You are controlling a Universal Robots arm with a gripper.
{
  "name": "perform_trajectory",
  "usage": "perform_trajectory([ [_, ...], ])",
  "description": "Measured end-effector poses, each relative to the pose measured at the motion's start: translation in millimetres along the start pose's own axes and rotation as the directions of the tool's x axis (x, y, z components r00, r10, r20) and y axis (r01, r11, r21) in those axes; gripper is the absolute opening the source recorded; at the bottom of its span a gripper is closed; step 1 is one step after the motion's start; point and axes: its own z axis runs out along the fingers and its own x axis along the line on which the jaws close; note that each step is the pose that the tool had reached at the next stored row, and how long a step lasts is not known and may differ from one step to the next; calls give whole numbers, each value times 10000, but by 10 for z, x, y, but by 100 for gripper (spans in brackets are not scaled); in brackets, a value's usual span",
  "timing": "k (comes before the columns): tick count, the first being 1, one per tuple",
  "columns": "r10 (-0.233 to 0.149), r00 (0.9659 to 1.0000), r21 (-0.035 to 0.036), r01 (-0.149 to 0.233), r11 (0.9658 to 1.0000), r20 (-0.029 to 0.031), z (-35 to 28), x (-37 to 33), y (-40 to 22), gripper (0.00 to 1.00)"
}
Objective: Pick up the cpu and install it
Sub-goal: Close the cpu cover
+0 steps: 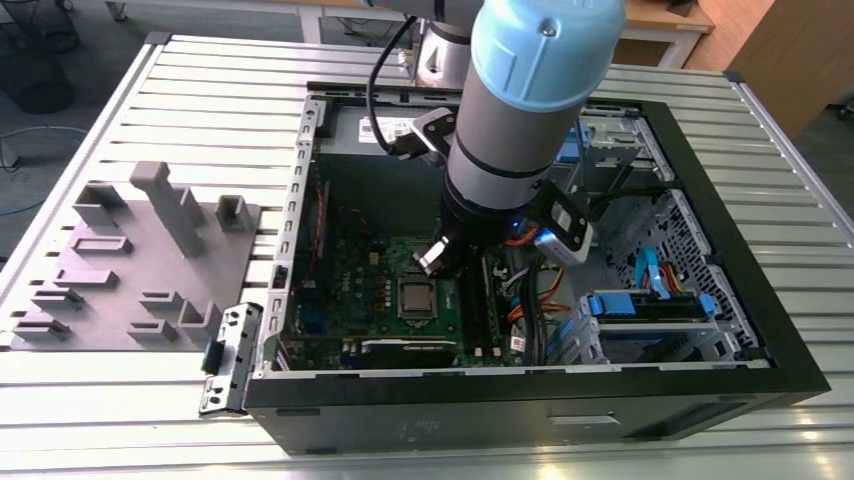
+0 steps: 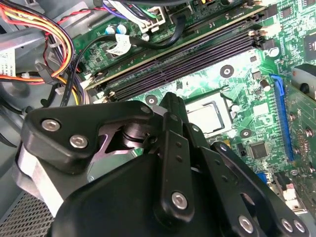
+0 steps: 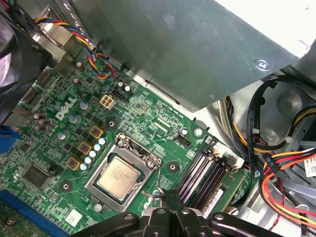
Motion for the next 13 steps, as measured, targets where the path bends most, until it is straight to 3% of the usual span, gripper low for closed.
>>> perform_trajectory([
  [7, 1, 10000, -7, -1, 10000, 6, -1, 7, -9, 11],
  [13, 0, 10000, -57, 0, 10000, 40, -32, 8, -13, 11],
])
